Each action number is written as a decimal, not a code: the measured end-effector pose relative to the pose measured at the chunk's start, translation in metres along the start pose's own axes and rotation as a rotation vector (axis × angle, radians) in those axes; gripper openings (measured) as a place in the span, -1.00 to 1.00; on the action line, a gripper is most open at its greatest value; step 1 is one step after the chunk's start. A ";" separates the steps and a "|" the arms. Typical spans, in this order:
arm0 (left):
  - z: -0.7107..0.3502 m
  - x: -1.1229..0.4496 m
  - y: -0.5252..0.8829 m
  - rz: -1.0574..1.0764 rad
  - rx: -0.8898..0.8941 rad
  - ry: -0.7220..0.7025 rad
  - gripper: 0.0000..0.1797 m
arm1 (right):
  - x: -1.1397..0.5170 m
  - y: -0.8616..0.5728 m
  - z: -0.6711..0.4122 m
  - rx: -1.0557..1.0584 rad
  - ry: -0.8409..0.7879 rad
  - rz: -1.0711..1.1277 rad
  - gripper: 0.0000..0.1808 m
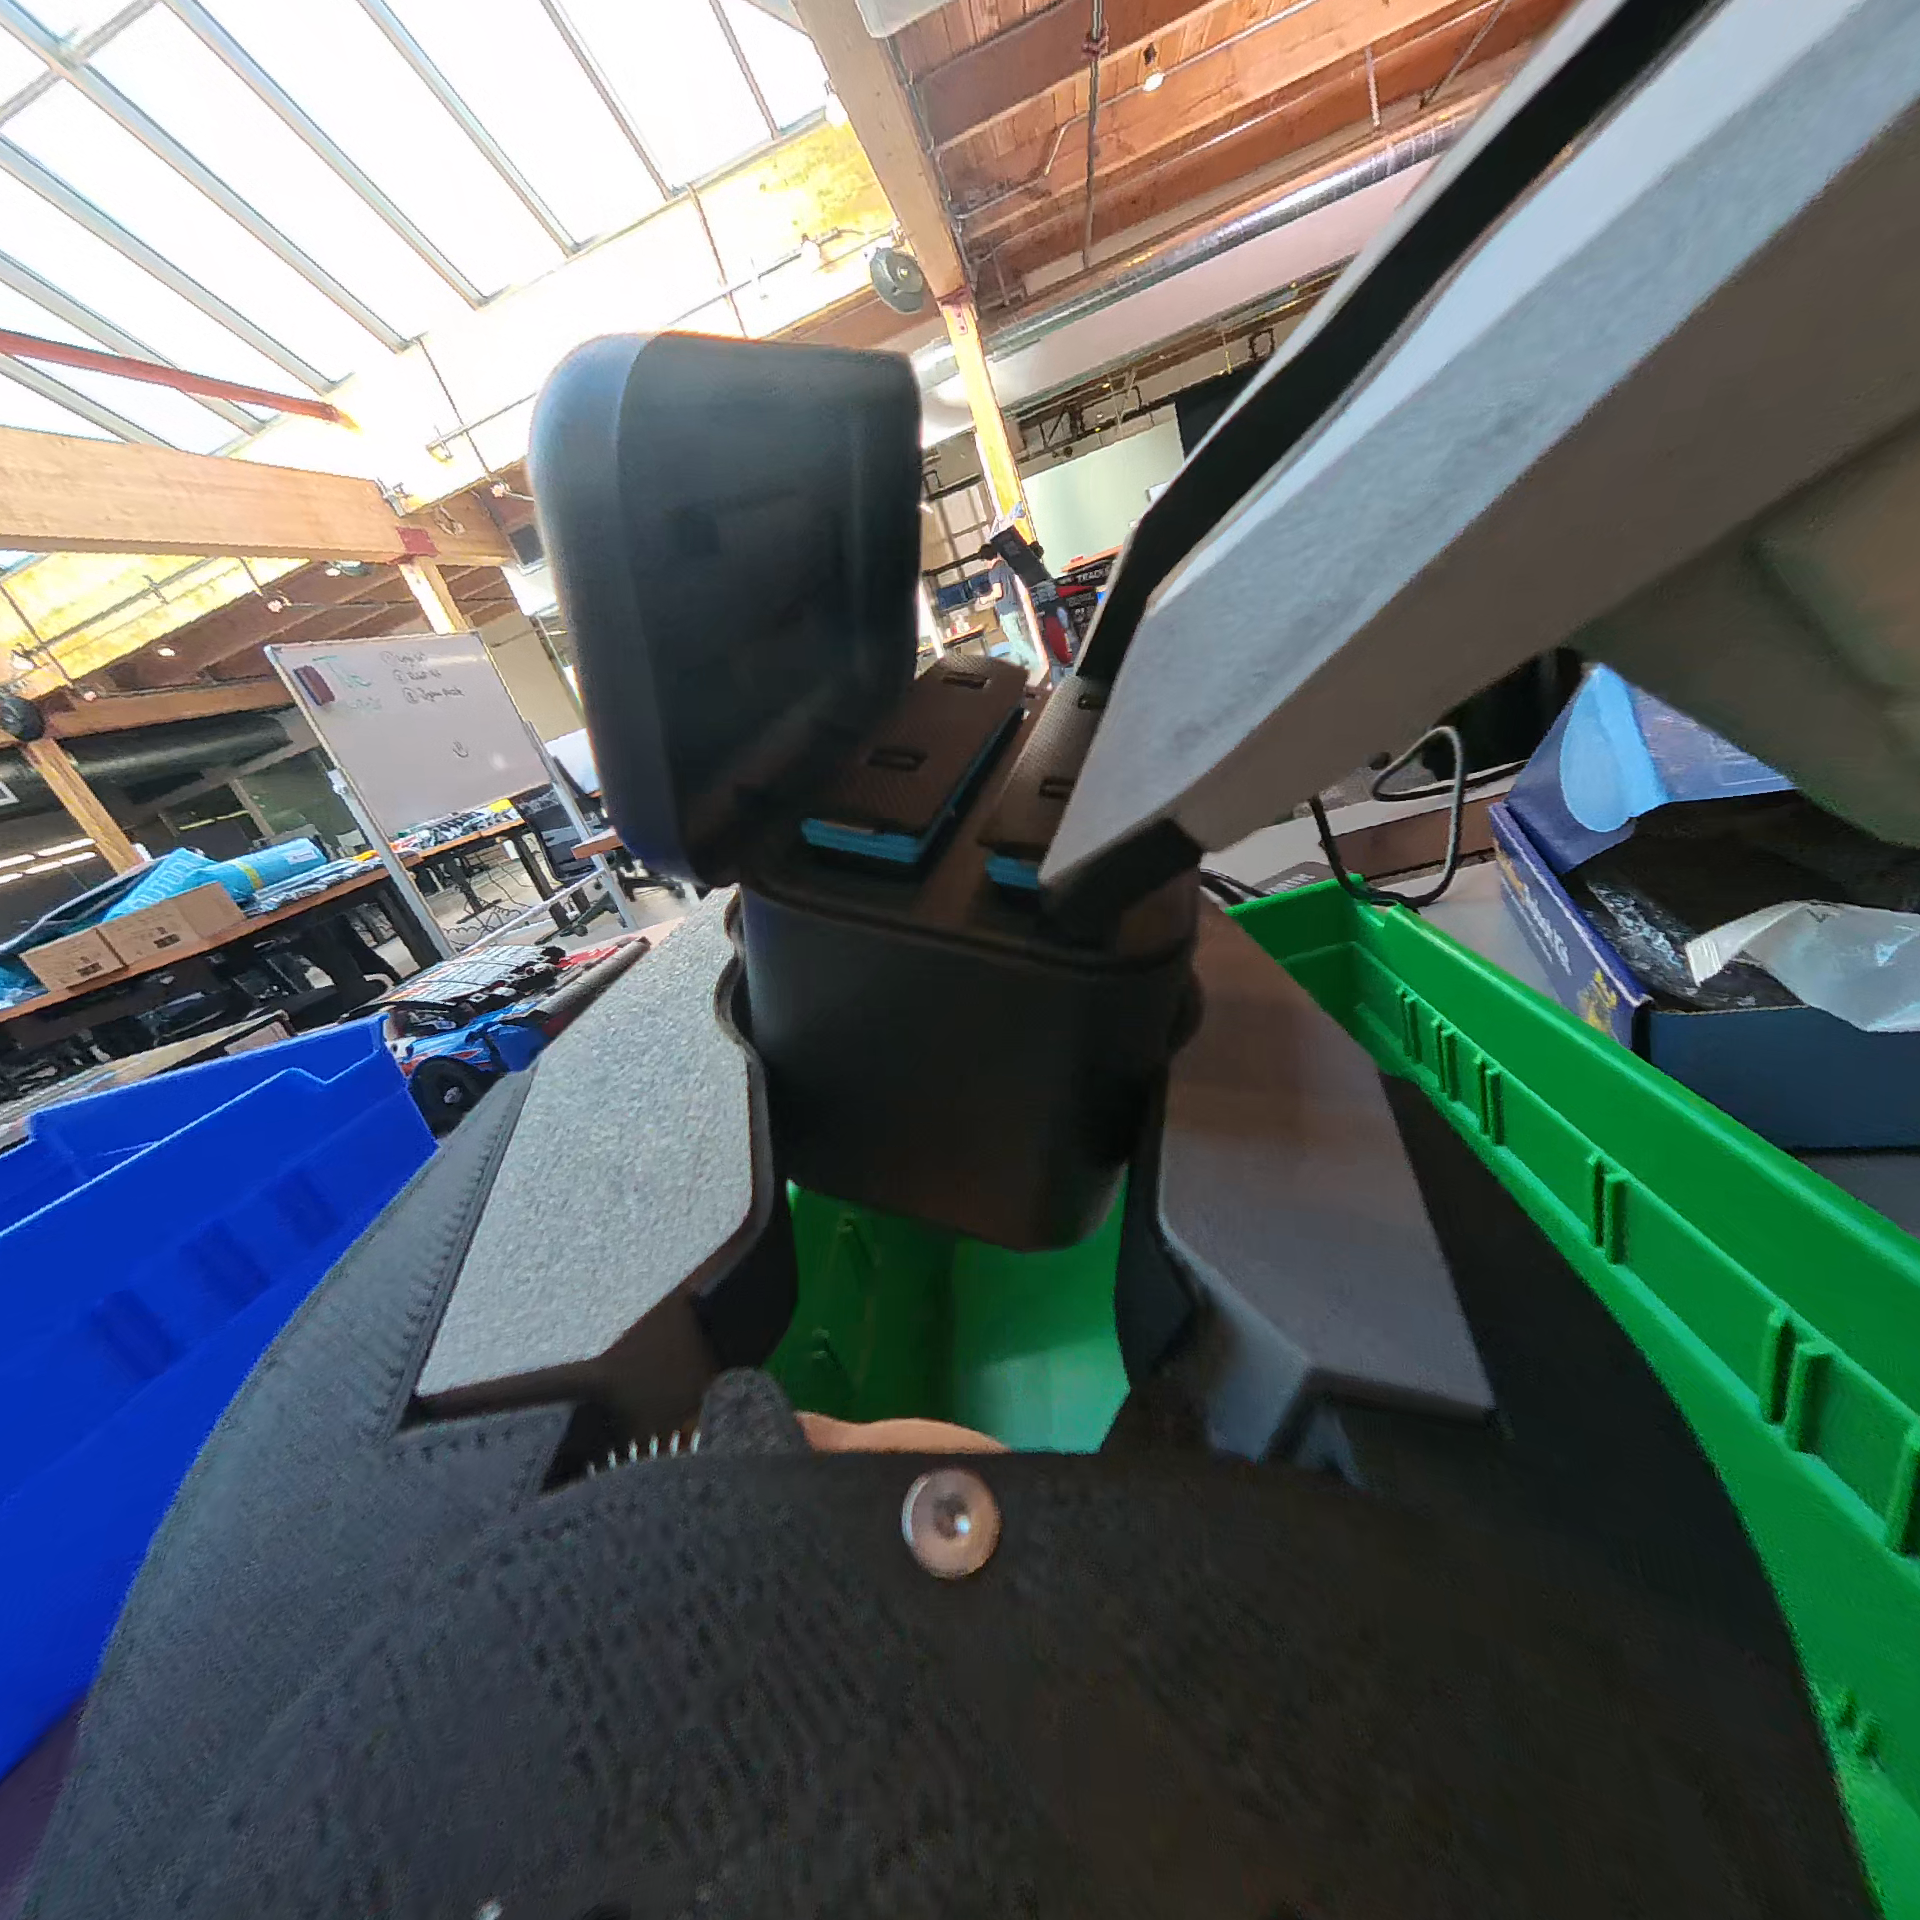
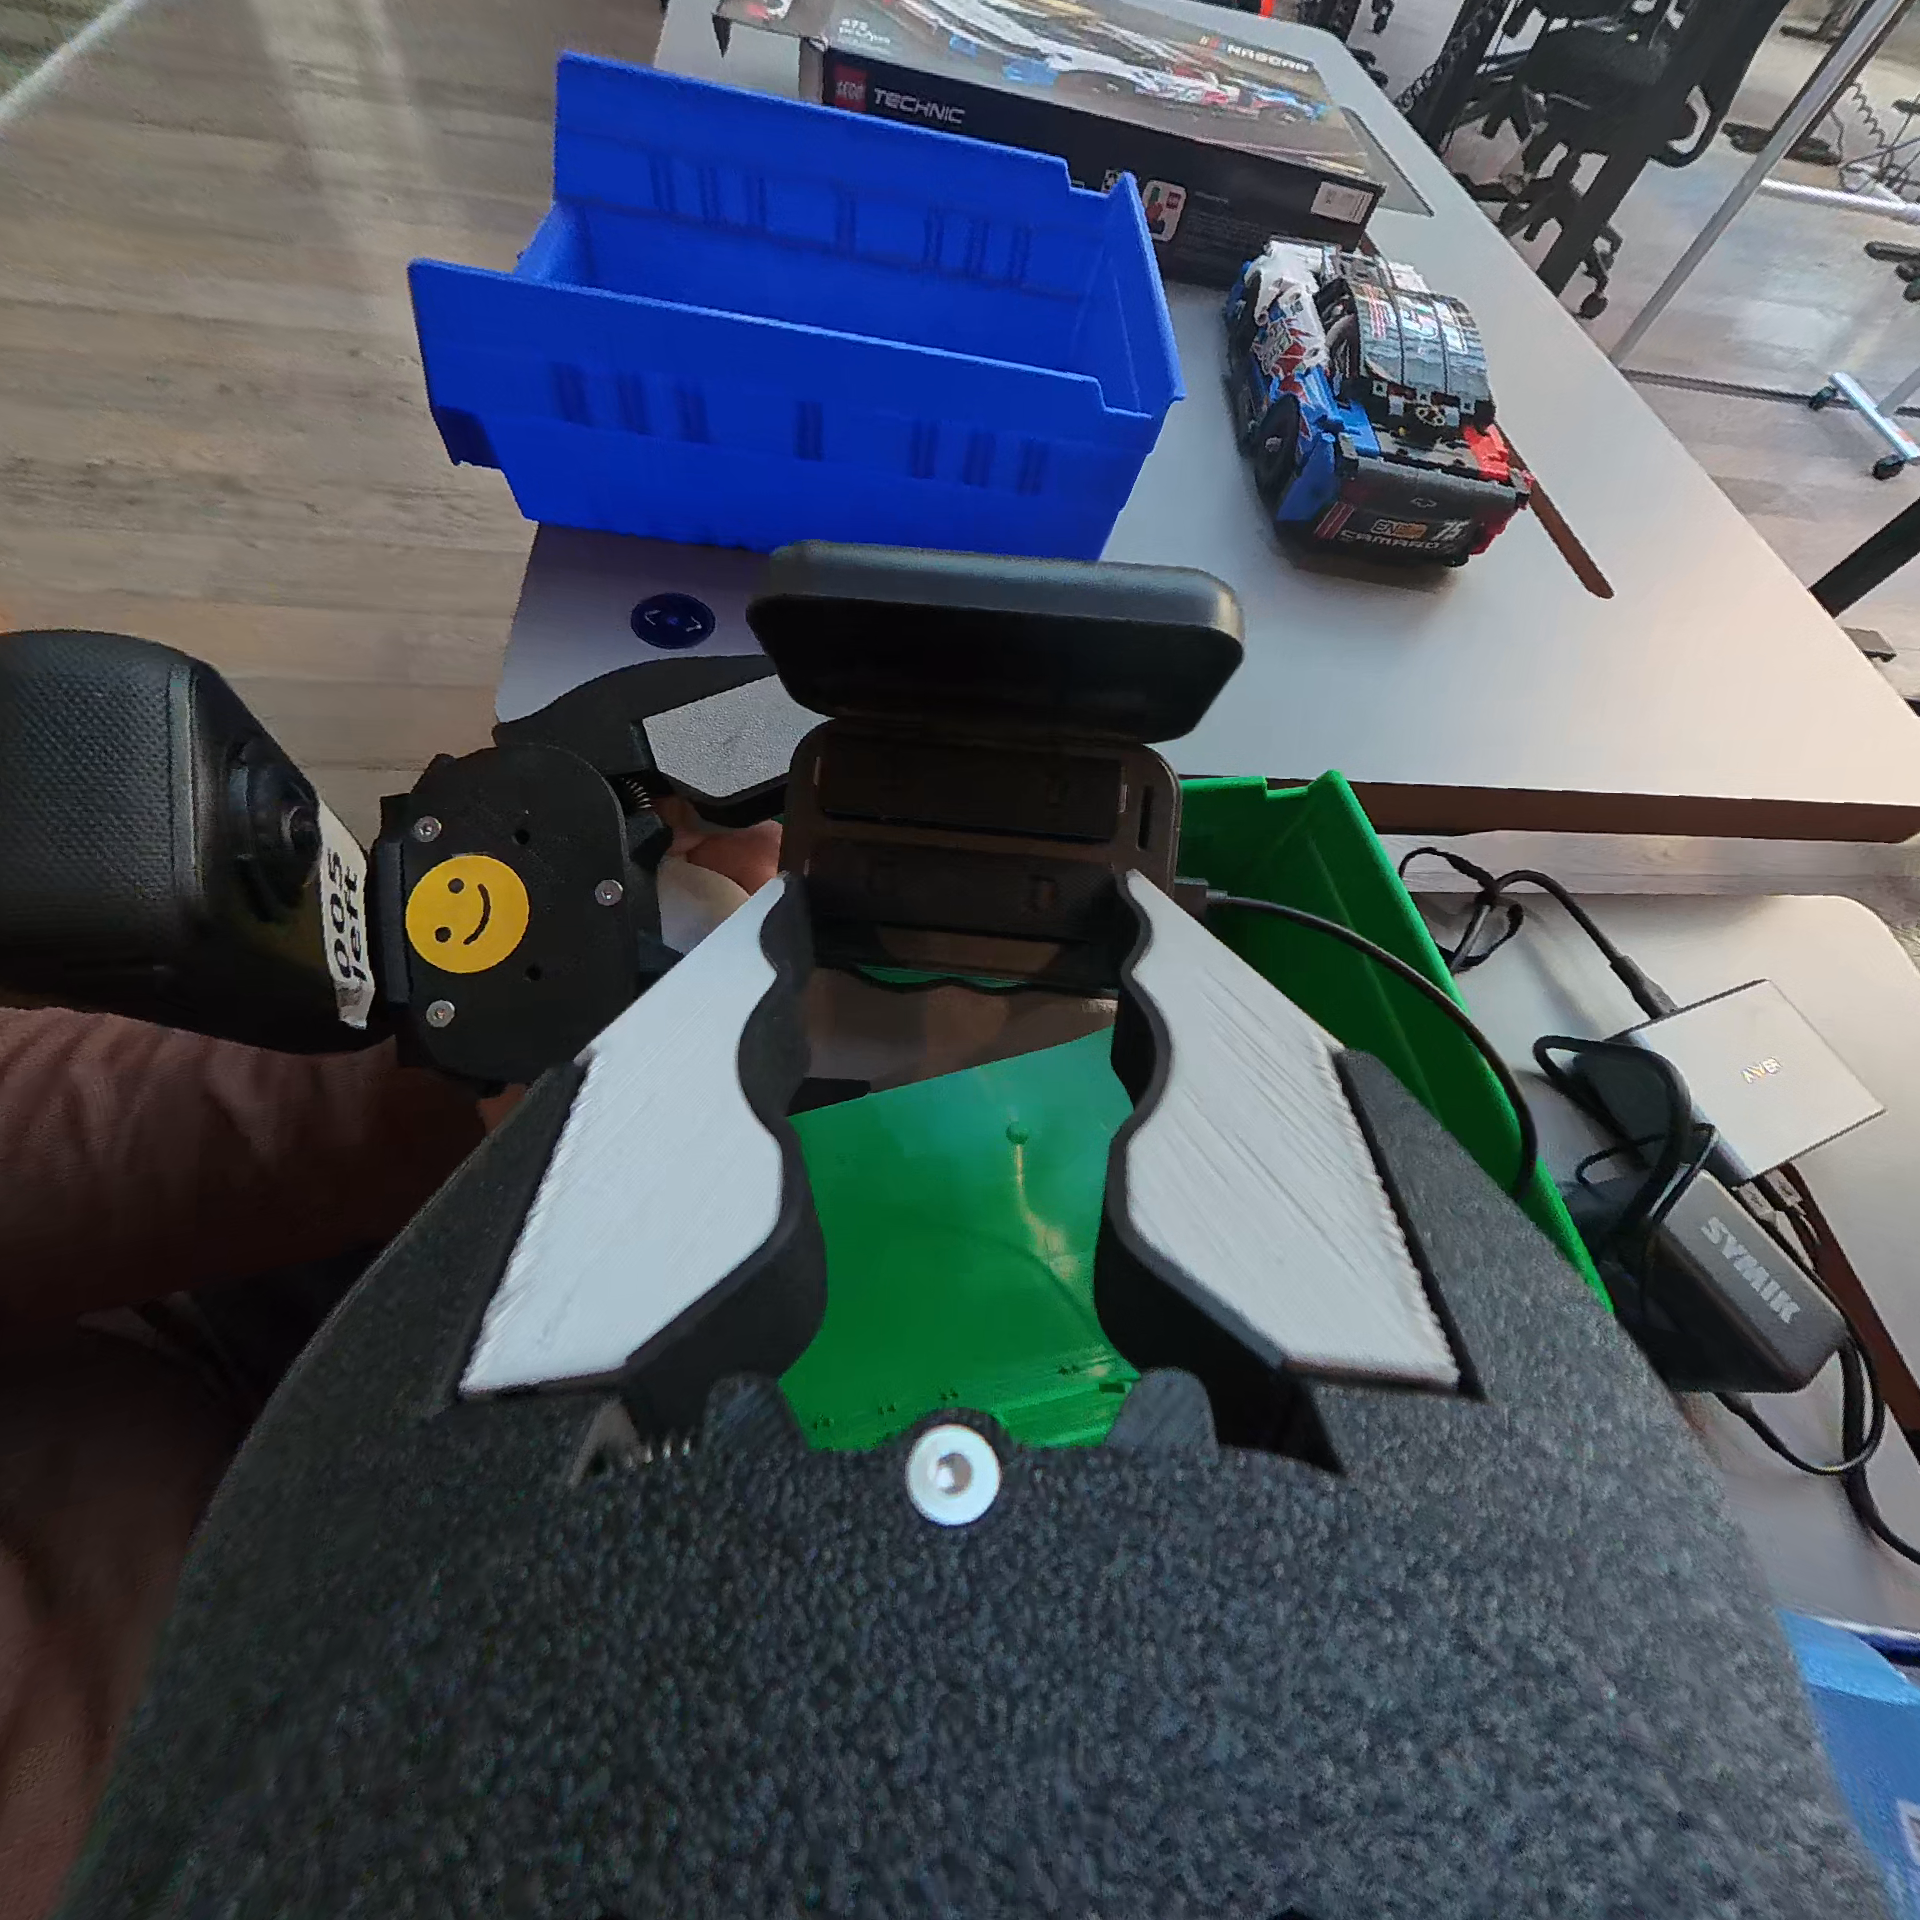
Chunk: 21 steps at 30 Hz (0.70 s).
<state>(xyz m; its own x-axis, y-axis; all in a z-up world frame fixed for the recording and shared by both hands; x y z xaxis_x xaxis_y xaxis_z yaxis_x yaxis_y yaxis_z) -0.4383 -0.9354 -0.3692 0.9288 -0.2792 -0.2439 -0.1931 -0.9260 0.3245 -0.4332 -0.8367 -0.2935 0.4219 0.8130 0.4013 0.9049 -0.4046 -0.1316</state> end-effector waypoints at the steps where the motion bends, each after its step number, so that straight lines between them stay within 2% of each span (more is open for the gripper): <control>1: 0.000 0.000 0.000 -0.005 -0.003 0.002 -0.16 | -0.001 -0.002 0.001 -0.019 -0.013 -0.014 -0.39; 10: 0.001 -0.005 -0.001 -0.027 0.004 0.040 -0.17 | -0.003 -0.013 0.006 -0.124 -0.062 -0.045 -0.34; 21: 0.005 -0.007 -0.006 -0.030 -0.016 0.049 -0.17 | -0.003 -0.014 0.008 -0.048 -0.013 -0.028 -0.37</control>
<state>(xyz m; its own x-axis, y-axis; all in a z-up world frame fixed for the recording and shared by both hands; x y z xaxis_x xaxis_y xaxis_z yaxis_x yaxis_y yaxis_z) -0.4447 -0.9290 -0.3741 0.9485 -0.2381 -0.2090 -0.1601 -0.9294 0.3326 -0.4465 -0.8305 -0.3005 0.3979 0.8294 0.3920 0.9127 -0.4014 -0.0770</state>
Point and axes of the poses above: each gripper's, where its closed fingertips meet, x back along the fingers, z out of its underside, y = z × x across the jaws, the point moved 9 cm from there along x, back along the fingers, and after that the axes turned 4 degrees about -y, right-handed, at the moved point
